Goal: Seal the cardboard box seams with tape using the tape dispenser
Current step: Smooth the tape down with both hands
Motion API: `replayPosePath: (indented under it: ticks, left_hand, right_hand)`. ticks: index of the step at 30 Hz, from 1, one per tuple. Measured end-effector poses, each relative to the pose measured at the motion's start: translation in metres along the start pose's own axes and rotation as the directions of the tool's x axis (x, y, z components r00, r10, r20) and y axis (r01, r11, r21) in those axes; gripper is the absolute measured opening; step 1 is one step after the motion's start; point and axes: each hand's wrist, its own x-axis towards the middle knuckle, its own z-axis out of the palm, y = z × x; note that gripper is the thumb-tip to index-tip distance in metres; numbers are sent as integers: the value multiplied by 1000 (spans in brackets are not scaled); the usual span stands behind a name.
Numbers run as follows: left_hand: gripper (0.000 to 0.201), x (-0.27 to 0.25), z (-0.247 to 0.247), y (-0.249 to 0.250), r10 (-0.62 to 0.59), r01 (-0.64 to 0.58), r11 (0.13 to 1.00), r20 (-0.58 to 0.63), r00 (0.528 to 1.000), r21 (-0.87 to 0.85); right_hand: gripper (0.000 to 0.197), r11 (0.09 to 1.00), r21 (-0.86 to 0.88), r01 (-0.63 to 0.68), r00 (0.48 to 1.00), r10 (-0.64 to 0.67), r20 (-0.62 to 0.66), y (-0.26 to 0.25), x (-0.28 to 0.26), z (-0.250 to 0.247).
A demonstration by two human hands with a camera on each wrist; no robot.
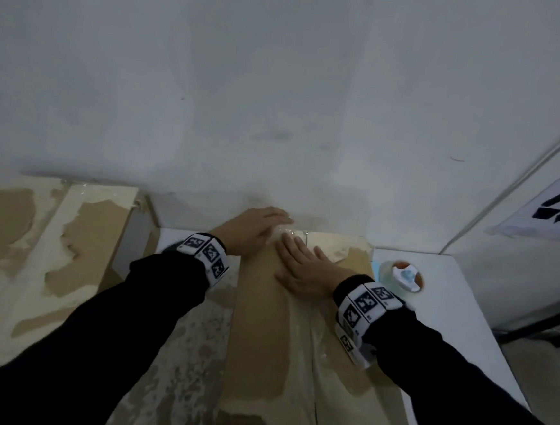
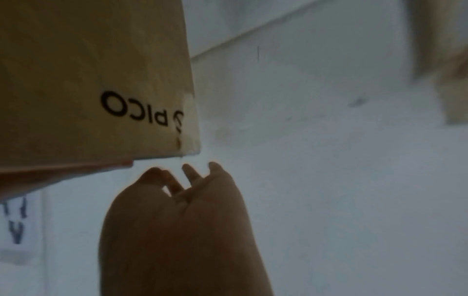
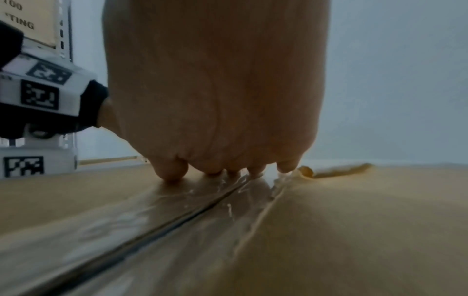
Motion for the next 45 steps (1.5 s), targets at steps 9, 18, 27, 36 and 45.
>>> replayPosePath:
  ticks: [9, 18, 27, 36, 45]
  left_hand:
    - [48, 17, 2, 17, -46, -4, 987, 303, 952, 162]
    - [36, 61, -6, 52, -140, 122, 985, 155, 978, 119]
    - [29, 91, 21, 62, -138, 116, 978, 120, 983, 173]
    - [45, 59, 23, 63, -194, 167, 977, 228, 954, 131]
    - [64, -51, 6, 32, -334, 268, 931, 281, 900, 249]
  right_hand:
    - [61, 996, 55, -65, 997, 63, 36, 30, -27, -11]
    - [63, 982, 95, -161, 985, 154, 78, 57, -28, -2]
    - [81, 953, 229, -200, 967, 230, -109, 83, -38, 2]
    - [76, 923, 331, -195, 975, 219, -39, 97, -41, 12]
    - [75, 892, 405, -203, 971, 237, -35, 91, -52, 13]
